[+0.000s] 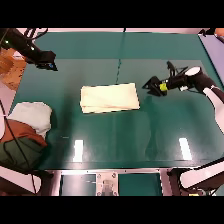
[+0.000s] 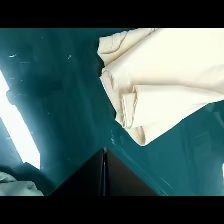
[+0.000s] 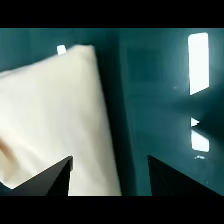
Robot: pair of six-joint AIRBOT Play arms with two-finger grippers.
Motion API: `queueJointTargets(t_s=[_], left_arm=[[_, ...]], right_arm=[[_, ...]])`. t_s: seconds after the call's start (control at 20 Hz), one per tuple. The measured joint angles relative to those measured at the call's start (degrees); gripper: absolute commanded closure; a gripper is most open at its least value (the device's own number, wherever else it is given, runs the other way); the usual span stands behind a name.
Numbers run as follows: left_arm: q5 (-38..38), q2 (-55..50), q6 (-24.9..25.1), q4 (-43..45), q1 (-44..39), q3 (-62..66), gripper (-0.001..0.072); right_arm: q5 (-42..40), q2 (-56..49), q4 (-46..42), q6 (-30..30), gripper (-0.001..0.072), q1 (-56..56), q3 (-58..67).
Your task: Fold the shirts.
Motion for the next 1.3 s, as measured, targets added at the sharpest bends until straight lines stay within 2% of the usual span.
queueJointTargets(t_s=[0.2, 0.25, 0.35, 0.4, 0.65, 0.75, 1.0, 1.15, 1.3], left_arm=[[0.6, 0.0, -1.2, 0.0, 0.0, -1.2, 0.0680], [0.8, 0.0, -1.4, 0.0, 0.0, -1.7, 0.0681], [1.0, 0.0, -1.6, 0.0, 0.0, -2.5, 0.0680], [1.1, 0.0, -1.8, 0.0, 0.0, -2.7, 0.0681], [1.1, 0.0, -1.8, 0.0, 0.0, -3.2, 0.0681], [1.1, 0.0, -1.8, -0.1, 0.0, -3.3, 0.0680], [0.9, 0.0, -1.8, -0.1, 0.0, -3.3, 0.0681], [0.9, 0.0, -1.8, -0.1, 0.0, -3.3, 0.0681], [0.9, 0.0, -1.8, -0.1, 0.0, -3.3, 0.0681]], right_arm=[[0.1, -5.0, 8.5, -4.4, 0.0172, 2.5, -2.1], [0.3, -6.1, 10.7, -5.4, 0.0257, 3.8, -1.7], [-0.5, -8.1, 12.6, -6.7, 0.0598, 6.9, 0.1], [-0.6, -8.7, 13.5, -7.1, 0.0690, 8.1, 1.3], [0.5, -7.1, 16.6, -7.1, 0.0703, 8.4, 10.1], [0.3, -3.4, 13.7, -5.0, 0.0703, 4.3, 11.6], [1.5, 9.3, -2.6, 3.0, 0.0703, -13.9, 11.4], [2.7, 14.8, -9.4, 5.1, 0.0703, -27.8, 8.0], [3.1, 17.2, -12.5, 5.4, 0.0704, -40.6, 1.9]])
